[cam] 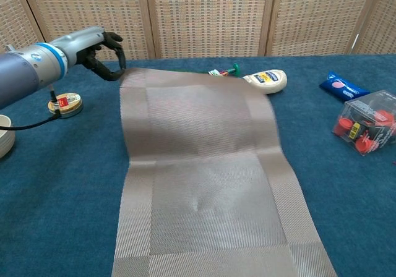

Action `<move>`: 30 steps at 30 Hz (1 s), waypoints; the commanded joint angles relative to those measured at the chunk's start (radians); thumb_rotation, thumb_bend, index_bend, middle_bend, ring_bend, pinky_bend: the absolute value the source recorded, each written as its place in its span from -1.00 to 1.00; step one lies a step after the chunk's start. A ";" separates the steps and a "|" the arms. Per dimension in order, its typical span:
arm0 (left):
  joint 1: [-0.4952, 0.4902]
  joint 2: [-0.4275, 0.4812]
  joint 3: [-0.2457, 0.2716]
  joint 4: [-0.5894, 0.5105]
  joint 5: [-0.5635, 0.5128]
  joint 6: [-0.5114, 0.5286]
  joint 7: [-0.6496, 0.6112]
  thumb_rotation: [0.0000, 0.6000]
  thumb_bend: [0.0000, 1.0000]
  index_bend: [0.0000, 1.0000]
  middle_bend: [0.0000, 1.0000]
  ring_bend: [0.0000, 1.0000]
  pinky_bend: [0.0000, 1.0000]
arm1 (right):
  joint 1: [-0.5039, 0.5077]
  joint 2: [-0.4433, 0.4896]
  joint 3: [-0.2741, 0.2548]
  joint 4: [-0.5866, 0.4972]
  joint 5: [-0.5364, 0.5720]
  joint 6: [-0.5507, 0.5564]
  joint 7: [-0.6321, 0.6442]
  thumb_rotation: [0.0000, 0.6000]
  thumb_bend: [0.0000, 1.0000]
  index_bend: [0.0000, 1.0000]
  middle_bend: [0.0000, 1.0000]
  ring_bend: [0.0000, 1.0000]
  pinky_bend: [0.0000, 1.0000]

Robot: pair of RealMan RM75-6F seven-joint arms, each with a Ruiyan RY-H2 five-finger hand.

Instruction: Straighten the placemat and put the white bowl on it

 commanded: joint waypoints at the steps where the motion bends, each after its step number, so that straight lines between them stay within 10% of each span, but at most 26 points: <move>1: 0.024 0.022 0.017 0.050 -0.032 0.007 0.015 1.00 0.46 0.73 -1.00 -1.00 -1.00 | 0.000 -0.001 0.000 0.000 -0.002 0.001 -0.003 1.00 -1.00 -1.00 -1.00 -1.00 -1.00; 5: 0.072 0.054 0.061 0.056 -0.004 0.021 -0.017 1.00 0.41 0.63 -1.00 -1.00 -1.00 | 0.001 -0.005 -0.005 0.001 -0.005 -0.003 -0.012 1.00 -1.00 -1.00 -1.00 -1.00 -1.00; 8: 0.104 0.082 0.095 0.046 0.041 0.037 -0.043 1.00 -0.72 -0.74 -1.00 -1.00 -1.00 | 0.002 -0.009 -0.007 0.002 -0.007 -0.007 -0.021 1.00 -1.00 -1.00 -1.00 -1.00 -1.00; 10: 0.121 0.116 0.113 0.019 0.055 0.020 -0.058 1.00 -1.00 -1.00 -1.00 -1.00 -1.00 | 0.003 -0.011 -0.010 0.002 -0.009 -0.011 -0.026 1.00 -1.00 -1.00 -1.00 -1.00 -1.00; 30: 0.480 0.516 0.268 -0.522 0.280 0.472 -0.036 1.00 -1.00 -1.00 -1.00 -1.00 -1.00 | 0.278 -0.070 -0.101 0.141 -0.226 -0.369 0.121 1.00 -1.00 -0.75 -1.00 -1.00 -1.00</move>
